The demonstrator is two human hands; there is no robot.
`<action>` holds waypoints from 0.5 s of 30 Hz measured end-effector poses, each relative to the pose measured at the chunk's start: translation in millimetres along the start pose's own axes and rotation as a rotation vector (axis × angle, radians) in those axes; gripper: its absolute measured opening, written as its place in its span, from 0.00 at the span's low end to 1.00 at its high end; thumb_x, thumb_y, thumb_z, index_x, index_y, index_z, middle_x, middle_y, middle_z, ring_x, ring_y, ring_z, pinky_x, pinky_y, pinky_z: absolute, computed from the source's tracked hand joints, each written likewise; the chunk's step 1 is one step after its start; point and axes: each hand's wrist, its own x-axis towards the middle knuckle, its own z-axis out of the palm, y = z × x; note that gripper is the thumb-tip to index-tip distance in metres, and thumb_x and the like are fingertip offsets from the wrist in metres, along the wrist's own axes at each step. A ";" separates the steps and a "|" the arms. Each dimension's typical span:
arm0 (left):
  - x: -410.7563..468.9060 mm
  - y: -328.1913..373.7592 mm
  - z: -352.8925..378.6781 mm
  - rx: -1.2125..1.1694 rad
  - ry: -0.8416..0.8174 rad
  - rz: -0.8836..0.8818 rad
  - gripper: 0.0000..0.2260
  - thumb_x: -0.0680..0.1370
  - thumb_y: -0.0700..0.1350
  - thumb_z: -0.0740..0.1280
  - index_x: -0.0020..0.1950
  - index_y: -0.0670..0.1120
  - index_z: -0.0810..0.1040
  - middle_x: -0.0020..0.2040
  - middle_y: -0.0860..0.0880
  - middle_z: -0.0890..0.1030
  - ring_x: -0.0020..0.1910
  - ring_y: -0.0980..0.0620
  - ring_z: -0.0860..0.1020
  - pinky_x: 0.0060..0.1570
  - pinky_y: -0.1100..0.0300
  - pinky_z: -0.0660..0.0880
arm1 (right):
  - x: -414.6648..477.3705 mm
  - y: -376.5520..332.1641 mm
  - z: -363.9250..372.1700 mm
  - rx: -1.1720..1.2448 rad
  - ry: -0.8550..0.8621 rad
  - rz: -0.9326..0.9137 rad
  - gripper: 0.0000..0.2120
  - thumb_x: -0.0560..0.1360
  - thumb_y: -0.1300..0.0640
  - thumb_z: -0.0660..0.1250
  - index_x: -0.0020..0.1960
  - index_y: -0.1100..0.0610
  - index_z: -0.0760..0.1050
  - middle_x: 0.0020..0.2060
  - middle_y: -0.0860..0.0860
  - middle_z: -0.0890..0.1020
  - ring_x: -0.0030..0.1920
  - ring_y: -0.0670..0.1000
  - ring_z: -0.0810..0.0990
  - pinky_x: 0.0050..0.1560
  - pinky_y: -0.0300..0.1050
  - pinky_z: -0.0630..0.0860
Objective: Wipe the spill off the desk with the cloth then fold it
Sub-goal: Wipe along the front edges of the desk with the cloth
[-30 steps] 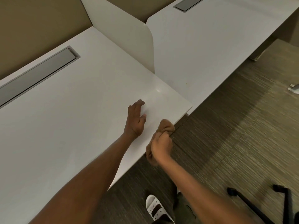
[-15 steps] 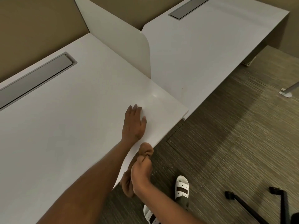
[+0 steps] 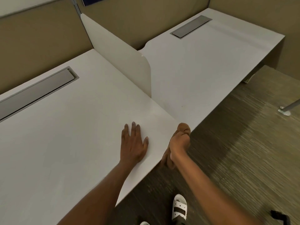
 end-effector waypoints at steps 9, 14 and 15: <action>1.5 1.1 -0.9 0.017 -0.020 -0.010 0.32 0.80 0.61 0.47 0.78 0.43 0.53 0.79 0.43 0.52 0.78 0.40 0.45 0.76 0.45 0.47 | 30.1 -18.3 4.0 -0.716 0.024 -0.290 0.22 0.81 0.52 0.54 0.67 0.68 0.64 0.60 0.68 0.73 0.57 0.66 0.74 0.51 0.57 0.74; 1.7 1.9 -2.9 0.018 -0.023 -0.016 0.31 0.80 0.60 0.47 0.78 0.44 0.53 0.79 0.43 0.52 0.78 0.41 0.44 0.76 0.47 0.45 | 47.3 -23.9 9.3 -1.081 -0.052 -0.570 0.13 0.81 0.56 0.55 0.53 0.62 0.74 0.49 0.59 0.81 0.54 0.61 0.76 0.60 0.63 0.70; 1.8 2.0 -3.2 0.023 -0.021 -0.017 0.31 0.80 0.60 0.47 0.78 0.44 0.53 0.79 0.43 0.52 0.78 0.41 0.44 0.75 0.48 0.44 | 48.9 -28.0 12.9 -1.121 -0.078 -0.593 0.11 0.80 0.56 0.55 0.51 0.61 0.74 0.47 0.57 0.81 0.53 0.60 0.77 0.61 0.65 0.68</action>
